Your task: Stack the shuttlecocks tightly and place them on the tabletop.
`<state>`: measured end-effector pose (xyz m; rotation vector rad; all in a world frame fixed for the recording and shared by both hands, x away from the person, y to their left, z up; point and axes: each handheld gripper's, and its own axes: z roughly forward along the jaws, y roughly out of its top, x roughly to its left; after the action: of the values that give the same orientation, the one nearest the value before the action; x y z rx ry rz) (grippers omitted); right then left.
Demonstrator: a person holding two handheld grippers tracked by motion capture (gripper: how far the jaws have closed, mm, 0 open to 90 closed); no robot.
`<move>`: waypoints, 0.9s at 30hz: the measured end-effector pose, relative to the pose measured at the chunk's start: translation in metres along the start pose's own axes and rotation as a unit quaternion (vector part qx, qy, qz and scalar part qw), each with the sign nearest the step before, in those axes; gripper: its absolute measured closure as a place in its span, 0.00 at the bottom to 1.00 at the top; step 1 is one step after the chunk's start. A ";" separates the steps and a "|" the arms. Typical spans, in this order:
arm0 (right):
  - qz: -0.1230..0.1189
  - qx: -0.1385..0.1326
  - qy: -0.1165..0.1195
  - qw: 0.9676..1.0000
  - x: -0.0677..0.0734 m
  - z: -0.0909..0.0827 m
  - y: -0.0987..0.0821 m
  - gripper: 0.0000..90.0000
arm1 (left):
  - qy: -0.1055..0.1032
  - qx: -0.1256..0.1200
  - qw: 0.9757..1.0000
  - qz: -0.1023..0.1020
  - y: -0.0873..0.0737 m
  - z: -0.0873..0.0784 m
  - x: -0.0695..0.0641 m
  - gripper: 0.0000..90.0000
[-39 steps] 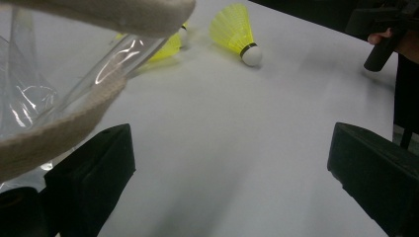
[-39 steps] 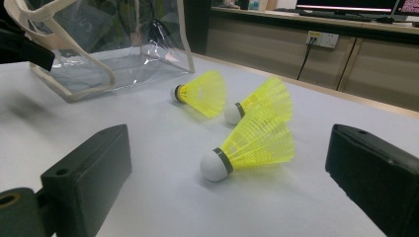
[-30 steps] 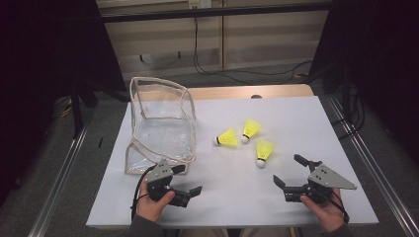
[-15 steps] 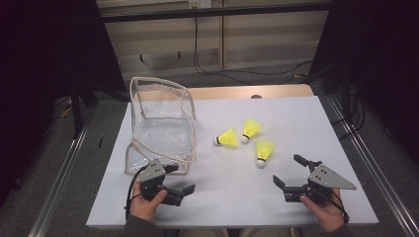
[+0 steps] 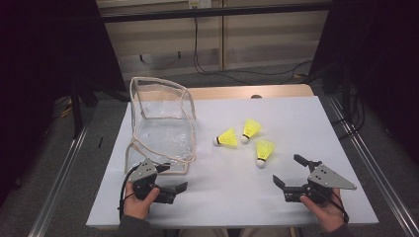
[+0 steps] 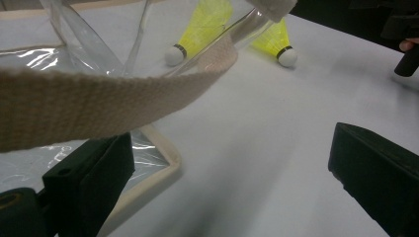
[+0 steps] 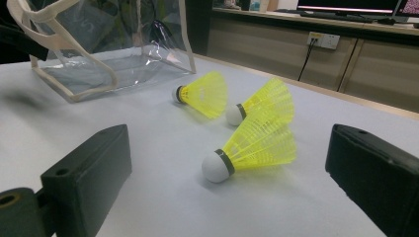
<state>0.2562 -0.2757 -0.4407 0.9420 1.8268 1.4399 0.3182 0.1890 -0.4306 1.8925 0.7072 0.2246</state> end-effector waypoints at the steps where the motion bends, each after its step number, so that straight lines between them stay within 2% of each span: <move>1: 0.000 0.000 0.000 1.000 0.000 0.000 0.000 0.03 | 0.000 -0.003 1.000 -0.002 0.000 -0.001 0.001 0.04; 7: 0.000 0.001 0.001 1.000 0.001 0.000 0.000 0.03 | 0.004 -0.003 1.000 -0.003 -0.002 -0.004 0.005 0.04; 16: 0.001 0.001 0.002 1.000 0.001 0.000 0.000 0.03 | 0.021 -0.003 1.000 -0.007 -0.005 -0.008 0.011 0.04; 27: 0.004 0.005 -0.001 1.000 -0.002 0.000 0.001 0.03 | 0.029 -0.007 1.000 -0.011 -0.007 -0.013 0.016 0.04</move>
<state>0.2571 -0.2769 -0.4398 0.9562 1.8331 1.4344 0.3225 0.2101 -0.4333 1.8705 0.7632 0.2695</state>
